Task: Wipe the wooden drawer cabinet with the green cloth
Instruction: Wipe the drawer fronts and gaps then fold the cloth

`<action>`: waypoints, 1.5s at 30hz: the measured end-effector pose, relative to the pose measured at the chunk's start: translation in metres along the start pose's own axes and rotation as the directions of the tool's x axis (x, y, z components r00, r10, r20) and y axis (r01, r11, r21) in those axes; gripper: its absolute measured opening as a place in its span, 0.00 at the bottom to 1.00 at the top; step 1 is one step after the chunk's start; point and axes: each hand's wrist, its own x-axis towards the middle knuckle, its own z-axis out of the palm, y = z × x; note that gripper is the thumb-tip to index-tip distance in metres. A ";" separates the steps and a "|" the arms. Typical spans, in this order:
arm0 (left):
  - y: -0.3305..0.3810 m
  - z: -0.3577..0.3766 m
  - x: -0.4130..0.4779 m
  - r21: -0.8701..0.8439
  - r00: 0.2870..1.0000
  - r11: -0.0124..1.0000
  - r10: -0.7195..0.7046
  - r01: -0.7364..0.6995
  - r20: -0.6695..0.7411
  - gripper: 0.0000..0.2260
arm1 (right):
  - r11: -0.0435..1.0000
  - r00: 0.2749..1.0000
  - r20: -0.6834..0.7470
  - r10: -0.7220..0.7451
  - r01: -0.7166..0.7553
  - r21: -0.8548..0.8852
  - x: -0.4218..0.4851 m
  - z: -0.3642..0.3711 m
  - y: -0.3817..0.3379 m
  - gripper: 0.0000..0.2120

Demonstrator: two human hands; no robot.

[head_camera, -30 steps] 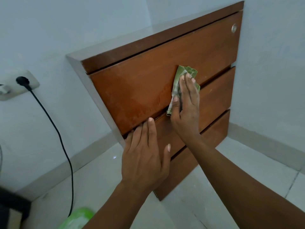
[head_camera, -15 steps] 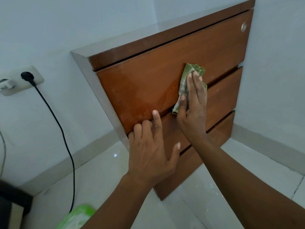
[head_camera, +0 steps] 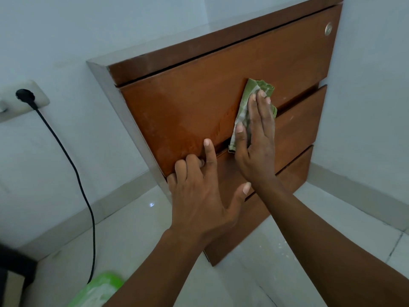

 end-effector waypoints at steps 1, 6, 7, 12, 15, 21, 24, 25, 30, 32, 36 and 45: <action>0.002 -0.002 0.001 0.002 1.000 1.000 -0.010 0.010 0.007 0.45 | 1.000 1.000 -0.002 -0.004 0.004 -0.005 0.001 -0.001 0.000 0.25; 0.017 -0.015 0.005 0.043 0.997 0.997 -0.069 0.067 0.027 0.43 | 0.996 0.995 -0.072 -0.065 0.060 -0.070 0.010 -0.012 0.000 0.23; 0.019 -0.018 0.006 0.045 0.997 0.997 -0.070 0.069 0.031 0.42 | 0.997 0.996 -0.075 -0.055 0.050 -0.066 0.012 -0.016 -0.001 0.22; 0.022 -0.031 0.010 -0.005 0.990 0.999 -0.045 0.047 0.132 0.40 | 0.999 0.999 -0.027 0.019 -0.020 -0.042 0.011 -0.035 -0.012 0.19; 0.019 -0.037 0.011 -0.165 0.980 0.985 -0.010 0.044 0.197 0.38 | 0.999 0.999 0.001 0.040 -0.040 -0.027 0.001 -0.047 -0.022 0.18; -0.006 -0.041 -0.002 -0.214 0.991 0.971 0.088 -0.107 -0.098 0.32 | 0.999 0.998 0.053 0.037 -0.038 0.022 -0.017 -0.068 -0.050 0.18; -0.036 -0.043 -0.013 -0.032 0.954 0.979 0.190 -0.203 -0.233 0.28 | 0.997 0.989 0.141 -0.045 0.037 0.064 -0.029 -0.069 -0.075 0.18; -0.046 -0.041 -0.017 0.027 0.942 0.972 0.235 -0.235 -0.238 0.27 | 0.994 0.979 0.190 -0.069 0.051 0.096 -0.036 -0.068 -0.083 0.18; -0.067 -0.035 -0.029 0.133 0.943 0.950 0.300 -0.282 -0.146 0.29 | 0.976 0.879 0.425 -0.216 0.200 0.082 -0.074 -0.054 -0.091 0.16; -0.066 -0.035 -0.029 0.120 0.946 0.953 0.295 -0.280 -0.134 0.29 | 0.968 0.867 0.434 -0.245 0.246 0.055 -0.074 -0.052 -0.088 0.17; -0.065 -0.035 -0.027 0.085 0.948 0.956 0.291 -0.282 -0.131 0.29 | 0.964 0.882 0.392 -0.261 0.262 0.051 -0.071 -0.052 -0.083 0.18; -0.042 -0.032 -0.001 0.108 0.928 0.928 0.365 -0.357 -0.072 0.29 | 0.968 0.961 0.155 -0.230 0.242 -0.063 -0.049 -0.052 -0.019 0.17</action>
